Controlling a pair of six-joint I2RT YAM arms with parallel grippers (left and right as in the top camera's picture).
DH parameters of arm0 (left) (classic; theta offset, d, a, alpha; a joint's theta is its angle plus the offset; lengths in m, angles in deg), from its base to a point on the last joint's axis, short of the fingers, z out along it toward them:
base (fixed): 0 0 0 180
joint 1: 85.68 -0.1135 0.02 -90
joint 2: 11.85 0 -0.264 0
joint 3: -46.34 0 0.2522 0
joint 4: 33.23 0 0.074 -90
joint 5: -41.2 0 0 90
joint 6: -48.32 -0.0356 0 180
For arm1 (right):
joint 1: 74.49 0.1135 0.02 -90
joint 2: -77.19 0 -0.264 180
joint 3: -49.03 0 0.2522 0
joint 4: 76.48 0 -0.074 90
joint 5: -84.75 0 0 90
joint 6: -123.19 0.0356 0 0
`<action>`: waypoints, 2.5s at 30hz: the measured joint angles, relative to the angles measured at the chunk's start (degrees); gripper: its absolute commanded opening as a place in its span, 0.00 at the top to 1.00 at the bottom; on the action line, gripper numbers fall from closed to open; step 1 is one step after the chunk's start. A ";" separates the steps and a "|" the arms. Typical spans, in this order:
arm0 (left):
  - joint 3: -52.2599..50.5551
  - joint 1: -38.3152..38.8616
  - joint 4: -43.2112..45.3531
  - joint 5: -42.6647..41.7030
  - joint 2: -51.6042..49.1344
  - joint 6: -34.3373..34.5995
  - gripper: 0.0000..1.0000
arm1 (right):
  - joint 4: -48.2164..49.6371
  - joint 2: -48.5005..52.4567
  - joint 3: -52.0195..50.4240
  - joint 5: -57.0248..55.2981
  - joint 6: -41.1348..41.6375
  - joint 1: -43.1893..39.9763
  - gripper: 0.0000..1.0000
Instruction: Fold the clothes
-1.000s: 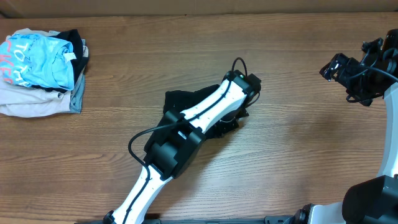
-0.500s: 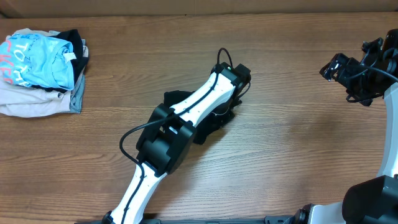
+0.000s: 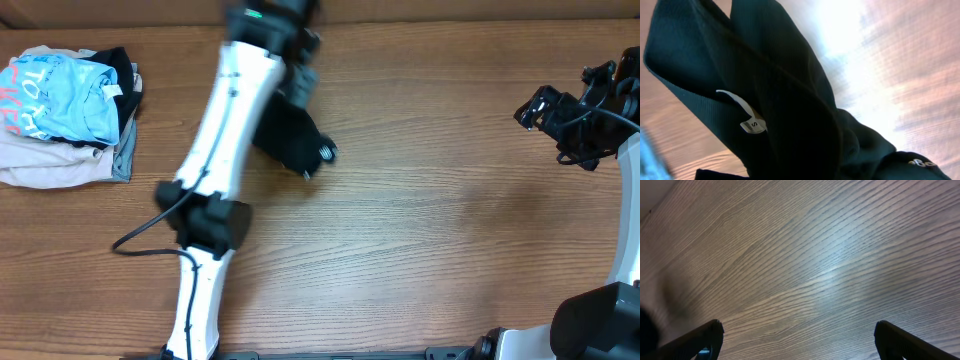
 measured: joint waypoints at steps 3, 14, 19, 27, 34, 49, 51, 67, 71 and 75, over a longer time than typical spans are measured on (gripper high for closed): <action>5.92 -5.20 -0.61 0.02 3.39 1.22 0.96 | 0.00 0.00 0.00 0.00 -0.02 0.00 0.00; 12.28 -30.73 -0.46 2.49 13.05 5.99 0.96 | -0.83 0.00 0.00 0.00 -0.02 0.00 0.00; 11.89 -38.25 0.44 6.47 12.94 5.99 0.96 | -1.01 0.00 0.00 0.00 -0.02 0.00 0.00; 11.72 -40.85 1.99 13.84 8.15 5.09 0.96 | -1.03 0.00 0.00 -0.02 -0.02 0.00 0.00; 10.78 -41.48 5.18 18.60 -0.26 4.20 0.96 | -0.96 0.00 0.00 0.02 -0.02 0.00 0.00; 10.73 -41.29 22.62 16.94 -8.35 3.80 0.00 | -0.44 0.00 0.00 0.00 0.00 0.00 0.00; 10.73 -40.81 23.39 16.00 -9.11 3.80 0.00 | -0.46 0.00 0.00 0.00 -0.02 0.00 0.00; 14.84 -36.96 19.54 14.36 -8.37 4.35 0.00 | -0.46 0.00 0.00 0.02 0.00 0.00 0.00; 16.11 -37.07 12.66 12.63 -2.75 4.72 0.00 | -0.57 0.00 0.00 -0.02 -0.02 0.00 0.05; 17.25 -37.05 7.96 8.98 5.55 5.09 0.00 | -1.14 -0.17 0.00 -0.04 -0.57 0.02 0.05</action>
